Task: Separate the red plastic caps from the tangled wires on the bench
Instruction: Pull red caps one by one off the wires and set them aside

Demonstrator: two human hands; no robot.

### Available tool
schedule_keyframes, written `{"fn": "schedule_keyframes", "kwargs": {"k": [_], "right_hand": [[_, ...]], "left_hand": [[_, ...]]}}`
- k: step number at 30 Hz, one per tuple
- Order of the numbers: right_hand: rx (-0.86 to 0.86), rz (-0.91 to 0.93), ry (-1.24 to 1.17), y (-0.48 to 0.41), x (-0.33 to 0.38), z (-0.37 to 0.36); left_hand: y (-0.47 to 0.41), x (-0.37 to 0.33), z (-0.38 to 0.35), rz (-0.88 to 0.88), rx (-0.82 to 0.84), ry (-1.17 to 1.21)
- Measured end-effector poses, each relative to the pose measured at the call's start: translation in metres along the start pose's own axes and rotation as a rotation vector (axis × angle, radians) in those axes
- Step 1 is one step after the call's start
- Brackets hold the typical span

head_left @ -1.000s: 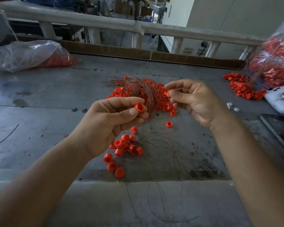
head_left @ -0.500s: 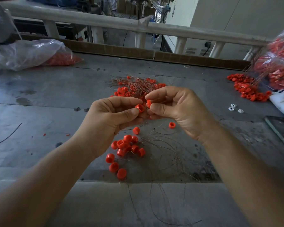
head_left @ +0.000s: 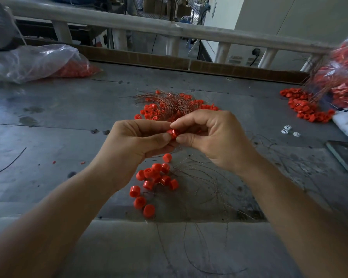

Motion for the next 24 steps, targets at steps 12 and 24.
{"fn": "schedule_keyframes", "kwargs": {"k": [12,24], "right_hand": [[-0.065,0.041,0.072,0.0,0.003,0.005],[-0.102,0.153,0.203,0.003,0.013,0.006]], "left_hand": [[0.0,-0.005,-0.002,-0.069,0.017,-0.072],[0.003,-0.007,-0.003,-0.105,0.022,-0.128]]}}
Point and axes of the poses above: each hand's wrist, its own y-axis away from the middle knuckle, its own z-axis out of the back of the hand, x = y × z, the point moved 9 cm from there along -y, towards the middle knuckle, and after that the axes turned 2 degrees about -z, right-handed, at the moved point
